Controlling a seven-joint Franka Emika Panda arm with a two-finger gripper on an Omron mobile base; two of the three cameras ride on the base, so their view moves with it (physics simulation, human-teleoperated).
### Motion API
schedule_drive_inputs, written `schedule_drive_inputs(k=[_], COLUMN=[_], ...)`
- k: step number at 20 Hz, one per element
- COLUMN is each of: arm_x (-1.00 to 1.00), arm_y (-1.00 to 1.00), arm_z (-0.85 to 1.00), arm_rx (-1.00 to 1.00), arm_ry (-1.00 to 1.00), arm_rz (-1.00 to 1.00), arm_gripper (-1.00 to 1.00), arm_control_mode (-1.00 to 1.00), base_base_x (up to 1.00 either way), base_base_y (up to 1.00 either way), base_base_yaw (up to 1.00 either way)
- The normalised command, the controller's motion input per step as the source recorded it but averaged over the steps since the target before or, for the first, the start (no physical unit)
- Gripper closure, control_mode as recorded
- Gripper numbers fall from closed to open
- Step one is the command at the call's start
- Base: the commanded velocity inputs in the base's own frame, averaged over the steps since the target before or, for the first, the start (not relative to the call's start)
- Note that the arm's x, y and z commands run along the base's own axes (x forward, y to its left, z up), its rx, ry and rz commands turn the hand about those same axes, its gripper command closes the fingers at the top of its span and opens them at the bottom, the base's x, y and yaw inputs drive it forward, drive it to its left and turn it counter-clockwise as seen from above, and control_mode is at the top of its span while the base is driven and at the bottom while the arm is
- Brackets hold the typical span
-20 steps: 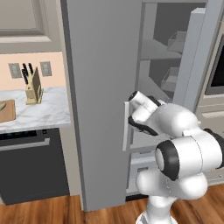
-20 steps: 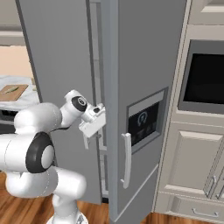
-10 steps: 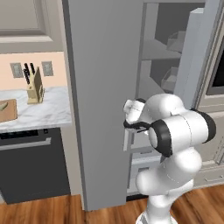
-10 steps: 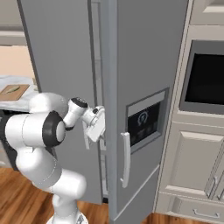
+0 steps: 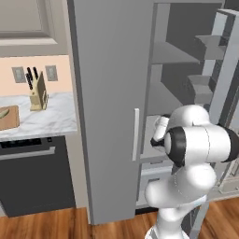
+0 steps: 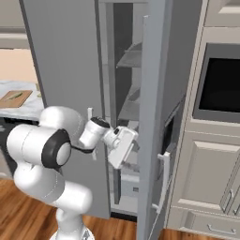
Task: Retrieve a lemon from the fridge and place it on the cutting board with the fish.
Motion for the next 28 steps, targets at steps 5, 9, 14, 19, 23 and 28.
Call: schedule_drive_inputs(k=[5,9,14,19,23,28], arm_x=[-0.94,-0.69,0.22,0.49,0.45,0.27], arm_y=[-0.79,0.67,0.83,0.55,0.81,0.37], arm_z=[0.26,0.58,0.08,0.01,0.07,-0.02], arm_rx=[0.00,-0.03,0.24,0.54,0.53,0.36], arm_ry=[0.05,-0.31,-0.40,-0.46,-0.58,-0.67], arm_rz=[-0.18,-0.03,-0.03,-0.08,-0.04,0.20], arm_gripper=[-1.00,-1.00,-1.00,-1.00,-1.00,-1.00], arm_control_mode=[-1.00,-1.00,-1.00,-1.00,-1.00,-1.00], base_base_x=[0.00,0.00,0.00,0.00,0.00,0.00], base_base_y=[0.00,0.00,0.00,0.00,0.00,0.00], base_base_yaw=[0.00,0.00,0.00,0.00,0.00,0.00])
